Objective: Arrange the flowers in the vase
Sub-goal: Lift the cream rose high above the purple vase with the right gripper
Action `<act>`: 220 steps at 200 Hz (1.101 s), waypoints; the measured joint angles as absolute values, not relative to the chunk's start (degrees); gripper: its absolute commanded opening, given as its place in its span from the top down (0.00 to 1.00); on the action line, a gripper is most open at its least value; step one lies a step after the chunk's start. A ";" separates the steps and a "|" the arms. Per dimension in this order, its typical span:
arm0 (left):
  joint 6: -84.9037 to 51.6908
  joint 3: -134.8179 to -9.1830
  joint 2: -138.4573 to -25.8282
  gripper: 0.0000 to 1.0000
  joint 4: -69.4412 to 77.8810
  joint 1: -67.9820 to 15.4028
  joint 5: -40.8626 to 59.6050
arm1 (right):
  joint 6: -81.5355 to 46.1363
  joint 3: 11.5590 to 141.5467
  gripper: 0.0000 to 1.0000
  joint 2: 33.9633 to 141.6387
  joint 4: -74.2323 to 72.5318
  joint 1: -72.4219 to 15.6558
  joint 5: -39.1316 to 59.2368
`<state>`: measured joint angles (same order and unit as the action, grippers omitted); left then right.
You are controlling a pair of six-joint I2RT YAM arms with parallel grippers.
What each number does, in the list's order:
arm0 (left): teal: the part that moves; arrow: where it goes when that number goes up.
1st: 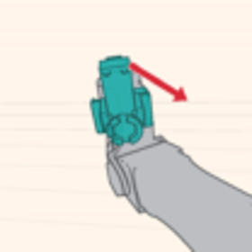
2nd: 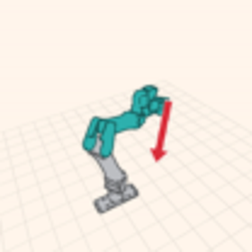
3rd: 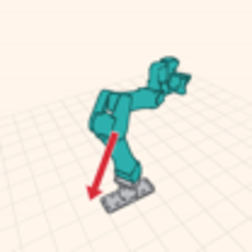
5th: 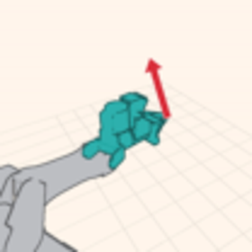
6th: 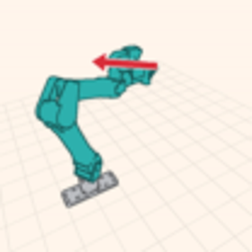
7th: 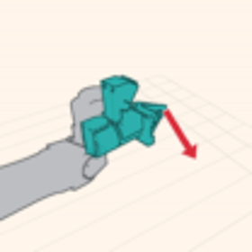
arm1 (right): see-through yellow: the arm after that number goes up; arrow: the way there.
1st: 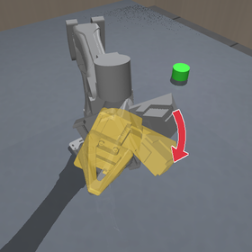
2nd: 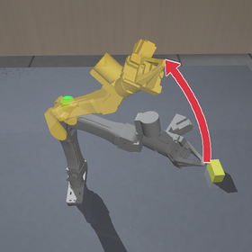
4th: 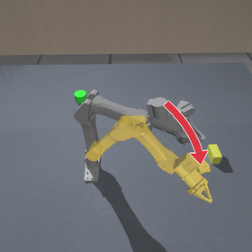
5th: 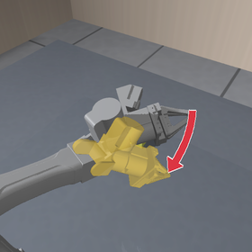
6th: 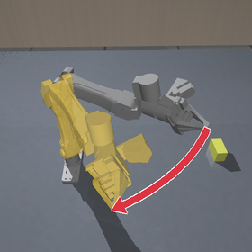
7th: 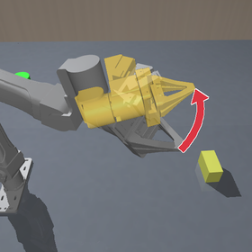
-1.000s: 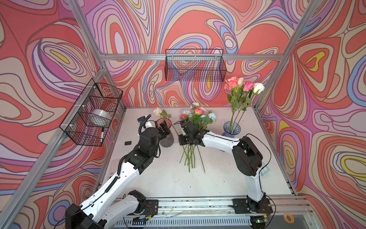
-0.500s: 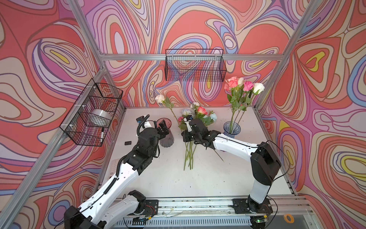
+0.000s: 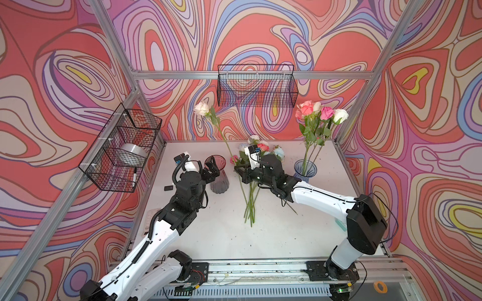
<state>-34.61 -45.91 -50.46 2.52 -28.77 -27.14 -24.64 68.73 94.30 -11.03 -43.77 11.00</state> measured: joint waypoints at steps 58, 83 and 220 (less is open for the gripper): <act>-32.73 -43.24 -46.65 0.05 7.90 -28.75 -28.60 | -16.53 64.10 1.00 84.09 -11.49 -47.13 8.49; -31.88 -42.85 -47.53 0.06 10.61 -28.49 -24.29 | -11.55 63.13 1.00 78.08 -11.64 -47.68 3.55; -36.56 -48.07 -67.75 0.16 21.08 -35.97 23.75 | 13.80 55.27 1.00 63.24 -31.57 -32.40 -28.47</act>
<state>-36.56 -48.07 -67.75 21.08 -35.97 23.75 13.80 55.27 63.24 -31.57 -32.40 -28.47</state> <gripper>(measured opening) 0.846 0.050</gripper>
